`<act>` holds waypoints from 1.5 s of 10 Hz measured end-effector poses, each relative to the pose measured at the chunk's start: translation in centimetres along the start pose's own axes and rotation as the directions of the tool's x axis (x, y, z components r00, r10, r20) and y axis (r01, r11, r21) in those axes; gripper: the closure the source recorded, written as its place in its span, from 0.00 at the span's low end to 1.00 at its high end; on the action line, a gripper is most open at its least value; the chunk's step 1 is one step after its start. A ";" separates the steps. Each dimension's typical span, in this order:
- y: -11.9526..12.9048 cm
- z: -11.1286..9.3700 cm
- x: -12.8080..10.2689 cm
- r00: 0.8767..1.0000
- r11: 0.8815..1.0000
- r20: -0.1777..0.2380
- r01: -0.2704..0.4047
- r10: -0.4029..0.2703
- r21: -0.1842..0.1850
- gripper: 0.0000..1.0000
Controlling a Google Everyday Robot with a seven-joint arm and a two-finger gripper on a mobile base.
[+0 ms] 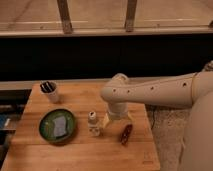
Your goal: Knock the bottle over
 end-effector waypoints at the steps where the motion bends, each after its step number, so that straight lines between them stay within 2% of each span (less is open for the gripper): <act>1: 0.9 0.0 -0.3 1.000 1.000 -0.006 0.022 -0.022 -0.015 0.20; 3: 3.4 -0.1 -1.8 0.998 0.997 -0.003 0.069 -0.069 -0.032 0.20; 7: 8.2 -0.7 -6.7 0.987 0.987 0.025 0.157 -0.156 -0.041 0.20; 9: 9.3 -1.5 -9.7 0.984 0.985 0.063 0.170 -0.168 -0.019 0.20; 12: 7.1 -3.1 -12.9 0.989 0.997 0.121 0.080 -0.080 0.001 0.20; 14: 3.2 -4.4 -13.8 0.984 1.000 0.174 -0.031 0.029 0.007 0.20; 15: 1.7 -4.6 -13.8 0.980 0.998 0.186 -0.067 0.064 0.009 0.20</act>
